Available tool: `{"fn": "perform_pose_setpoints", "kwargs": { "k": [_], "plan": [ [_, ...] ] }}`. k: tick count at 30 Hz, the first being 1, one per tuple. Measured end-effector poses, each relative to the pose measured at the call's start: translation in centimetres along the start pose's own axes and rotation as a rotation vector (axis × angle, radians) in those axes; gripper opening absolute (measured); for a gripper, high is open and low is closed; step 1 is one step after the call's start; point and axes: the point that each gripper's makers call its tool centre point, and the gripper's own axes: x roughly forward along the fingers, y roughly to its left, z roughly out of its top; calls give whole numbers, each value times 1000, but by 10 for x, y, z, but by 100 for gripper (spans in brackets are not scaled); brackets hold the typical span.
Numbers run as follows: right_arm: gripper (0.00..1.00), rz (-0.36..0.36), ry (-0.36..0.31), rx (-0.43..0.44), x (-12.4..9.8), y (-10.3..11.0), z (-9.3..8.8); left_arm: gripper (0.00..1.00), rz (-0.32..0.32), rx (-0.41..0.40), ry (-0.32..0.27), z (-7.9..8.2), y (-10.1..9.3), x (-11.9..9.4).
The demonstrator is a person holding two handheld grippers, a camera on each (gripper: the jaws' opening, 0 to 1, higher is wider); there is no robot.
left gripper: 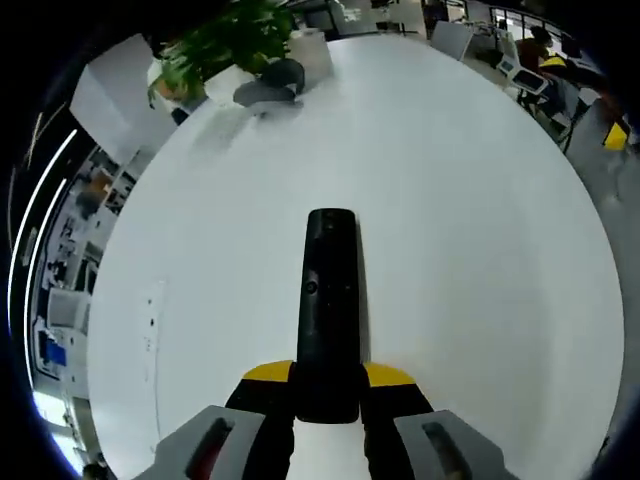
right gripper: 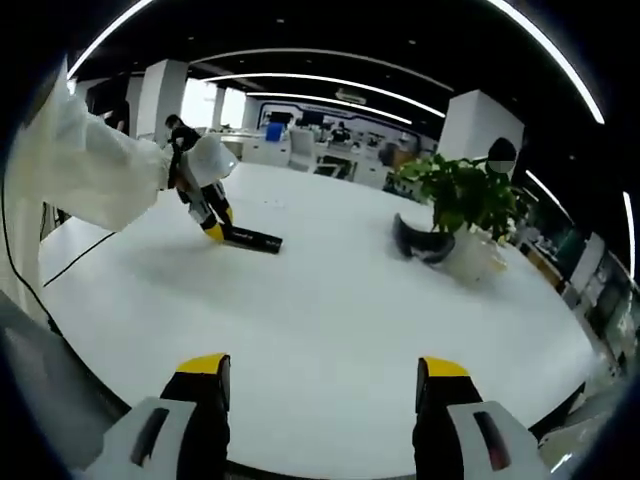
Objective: Press the specified remote control buttons in sequence, fully releasing each button before pressing the next.
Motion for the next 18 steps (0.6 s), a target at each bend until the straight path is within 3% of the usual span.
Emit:
{"fn": "perform_pose_setpoints", "kwargs": {
  "k": [4,18],
  "plan": [
    [75,4,6,-4,0,1,0,24,2,-15,5,1,12,3],
    [75,11,30,-10,3,2,-2,24,26,40,15,4,36,6]
  ]
}}
